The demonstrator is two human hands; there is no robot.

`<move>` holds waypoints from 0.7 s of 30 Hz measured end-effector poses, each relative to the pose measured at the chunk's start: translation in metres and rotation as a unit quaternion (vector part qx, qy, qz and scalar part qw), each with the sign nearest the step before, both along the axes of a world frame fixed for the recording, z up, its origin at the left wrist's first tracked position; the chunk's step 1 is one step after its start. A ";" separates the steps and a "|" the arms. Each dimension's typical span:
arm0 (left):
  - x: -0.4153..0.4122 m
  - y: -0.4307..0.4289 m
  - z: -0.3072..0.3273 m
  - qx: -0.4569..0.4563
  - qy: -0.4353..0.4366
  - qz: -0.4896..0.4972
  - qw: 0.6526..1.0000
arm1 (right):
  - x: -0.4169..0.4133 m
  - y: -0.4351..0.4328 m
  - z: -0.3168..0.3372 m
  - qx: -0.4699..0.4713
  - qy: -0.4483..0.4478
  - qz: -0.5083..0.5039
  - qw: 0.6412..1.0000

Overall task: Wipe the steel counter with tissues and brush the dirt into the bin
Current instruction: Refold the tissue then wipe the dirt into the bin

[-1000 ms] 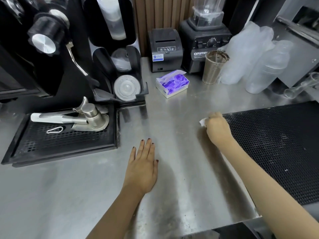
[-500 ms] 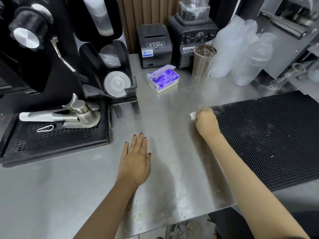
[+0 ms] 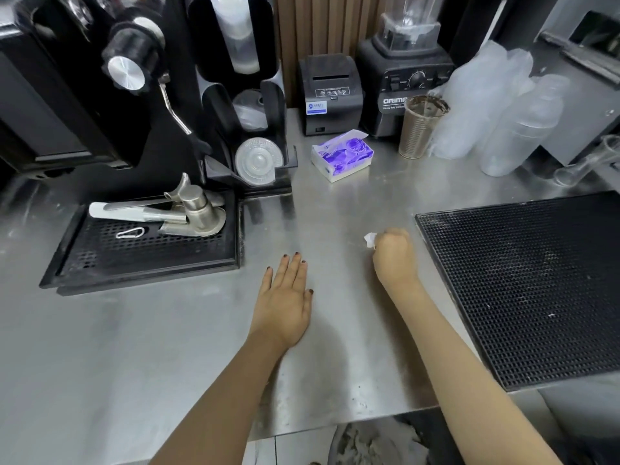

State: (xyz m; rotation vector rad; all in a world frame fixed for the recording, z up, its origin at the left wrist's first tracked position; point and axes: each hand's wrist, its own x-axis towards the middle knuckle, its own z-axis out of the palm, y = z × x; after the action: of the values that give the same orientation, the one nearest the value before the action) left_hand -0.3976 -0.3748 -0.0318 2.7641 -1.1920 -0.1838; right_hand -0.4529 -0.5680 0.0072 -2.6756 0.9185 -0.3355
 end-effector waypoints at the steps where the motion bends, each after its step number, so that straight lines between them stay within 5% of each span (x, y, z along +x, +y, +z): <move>1: 0.000 0.000 0.000 0.002 -0.003 -0.001 1.000 | 0.004 -0.003 0.001 0.010 0.012 -0.001 1.000; 12: -0.001 0.002 -0.001 0.007 0.003 0.000 1.000 | -0.159 0.069 -0.006 -0.010 0.057 0.043 0.997; 21: -0.002 0.002 0.005 -0.003 0.020 -0.013 1.000 | -0.156 0.078 -0.016 -0.053 0.067 -0.056 0.995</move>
State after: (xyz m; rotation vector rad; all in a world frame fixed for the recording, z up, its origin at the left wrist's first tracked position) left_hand -0.3999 -0.3732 -0.0266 2.7270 -1.2156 -0.2365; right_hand -0.6088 -0.4899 -0.0088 -2.7784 1.1227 -0.2368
